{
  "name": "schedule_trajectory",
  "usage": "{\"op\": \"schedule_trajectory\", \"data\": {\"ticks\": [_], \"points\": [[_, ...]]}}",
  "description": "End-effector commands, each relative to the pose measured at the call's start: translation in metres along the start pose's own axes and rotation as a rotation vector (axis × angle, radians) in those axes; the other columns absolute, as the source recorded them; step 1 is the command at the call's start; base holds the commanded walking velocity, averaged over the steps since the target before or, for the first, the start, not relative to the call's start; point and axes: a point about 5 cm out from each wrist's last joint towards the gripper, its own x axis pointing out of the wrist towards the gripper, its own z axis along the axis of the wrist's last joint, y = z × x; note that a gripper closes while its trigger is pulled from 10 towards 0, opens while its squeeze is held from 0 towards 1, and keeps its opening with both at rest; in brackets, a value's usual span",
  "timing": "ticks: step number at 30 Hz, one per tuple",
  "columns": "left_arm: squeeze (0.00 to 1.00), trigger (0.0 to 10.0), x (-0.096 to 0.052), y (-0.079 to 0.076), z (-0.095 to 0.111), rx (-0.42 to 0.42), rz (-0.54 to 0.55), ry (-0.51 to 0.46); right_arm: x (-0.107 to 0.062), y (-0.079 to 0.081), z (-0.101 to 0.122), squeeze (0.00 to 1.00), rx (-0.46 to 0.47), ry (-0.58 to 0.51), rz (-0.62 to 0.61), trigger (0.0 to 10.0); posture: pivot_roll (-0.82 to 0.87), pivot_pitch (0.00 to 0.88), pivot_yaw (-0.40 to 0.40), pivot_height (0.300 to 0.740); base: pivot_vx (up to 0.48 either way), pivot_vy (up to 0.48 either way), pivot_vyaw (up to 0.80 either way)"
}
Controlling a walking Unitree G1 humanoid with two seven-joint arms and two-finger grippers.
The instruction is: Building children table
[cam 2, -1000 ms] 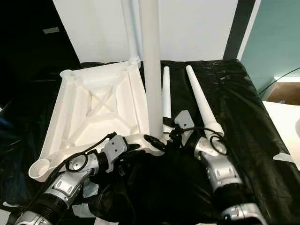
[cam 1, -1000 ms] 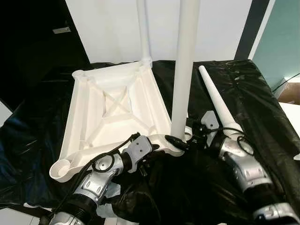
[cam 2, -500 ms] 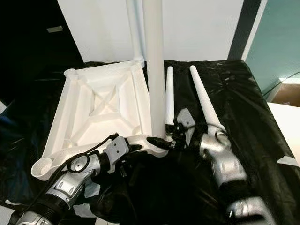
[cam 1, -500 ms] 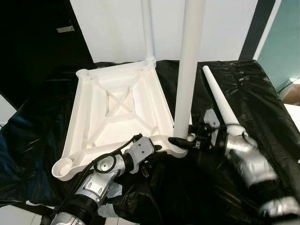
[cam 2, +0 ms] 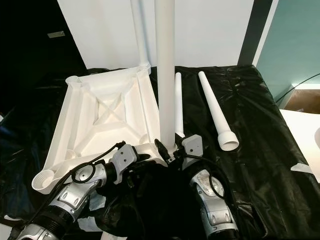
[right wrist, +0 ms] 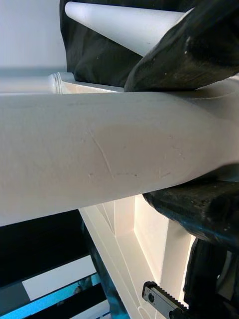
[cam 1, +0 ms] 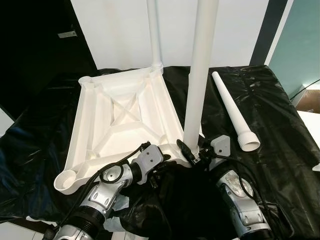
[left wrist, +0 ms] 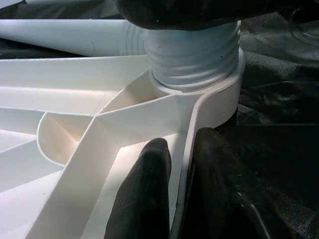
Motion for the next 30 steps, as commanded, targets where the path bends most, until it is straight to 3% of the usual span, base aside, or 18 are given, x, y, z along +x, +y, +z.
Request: {"op": "schedule_trajectory", "data": {"ticks": [1, 2, 3, 4, 5, 8, 9, 10, 11, 21, 22, 30], "points": [[0.00, 10.0, -0.005, -0.023, -0.027, -0.049, -0.132, 0.111, -0.016, -0.035, -0.011, 0.00, -0.021, 0.097, -0.237, 5.2, 0.04, 0.000, 0.090, 0.740, 0.000, 0.000, 0.00], [0.00, 10.0, -0.005, -0.023, -0.027, -0.049, -0.132, 0.111, -0.016, -0.035, -0.011, 0.00, -0.021, 0.097, -0.237, 5.2, 0.04, 0.000, 0.090, 0.740, 0.000, 0.000, 0.00], [0.00, 10.0, -0.005, -0.024, -0.027, -0.050, -0.131, 0.111, -0.014, -0.030, -0.012, 0.00, -0.024, 0.105, -0.187, 10.0, 0.04, 0.000, 0.090, 0.740, 0.000, 0.000, 0.00], [0.00, 10.0, -0.005, -0.024, -0.027, -0.050, -0.131, 0.111, -0.014, -0.030, -0.012, 0.00, -0.024, 0.105, -0.187, 10.0, 0.04, 0.000, 0.090, 0.740, 0.000, 0.000, 0.00], [0.00, 10.0, -0.005, -0.024, -0.027, -0.053, -0.129, 0.111, -0.012, -0.029, -0.010, 1.00, -0.007, 0.095, -0.138, 10.0, 0.05, 0.000, 0.088, 0.740, 0.000, 0.000, 0.00], [0.00, 10.0, -0.005, -0.025, -0.028, -0.061, -0.118, 0.109, 0.000, -0.045, -0.001, 1.00, -0.054, 0.078, 0.012, 10.0, 0.05, 0.000, 0.081, 0.740, 0.000, 0.000, 0.00], [0.00, 10.0, -0.005, -0.026, -0.029, -0.063, -0.117, 0.109, 0.005, -0.050, 0.003, 0.00, -0.077, 0.083, 0.102, 10.0, 0.04, 0.000, 0.082, 0.740, 0.000, 0.000, 0.00], [0.00, 10.0, -0.005, -0.026, -0.029, -0.063, -0.117, 0.109, 0.005, -0.050, 0.003, 0.00, -0.077, 0.083, 0.102, 10.0, 0.04, 0.000, 0.082, 0.740, 0.000, 0.000, 0.00], [0.00, 10.0, -0.004, -0.027, -0.029, -0.065, -0.120, 0.109, 0.011, -0.058, 0.007, 0.00, -0.091, 0.114, 0.250, 10.0, 0.04, 0.000, 0.082, 0.740, 0.000, 0.000, 0.00], [0.00, 10.0, 0.000, -0.029, -0.027, -0.066, -0.121, 0.098, 0.011, -0.070, 0.011, 0.00, -0.154, 0.253, 0.557, 10.0, 0.04, 0.000, 0.071, 0.740, 0.000, 0.000, 0.00], [0.00, 10.0, 0.000, -0.030, -0.027, -0.068, -0.121, 0.097, 0.013, -0.073, 0.012, 0.00, -0.141, 0.260, 0.577, 0.0, 0.04, 0.000, 0.071, 0.740, 0.000, 0.000, 0.00], [0.00, 10.0, -0.001, -0.030, -0.028, -0.071, -0.115, 0.099, 0.017, -0.083, 0.018, 0.00, -0.092, 0.306, 0.651, 0.0, 0.05, 0.000, 0.066, 0.740, 0.000, 0.000, 0.00]]}}
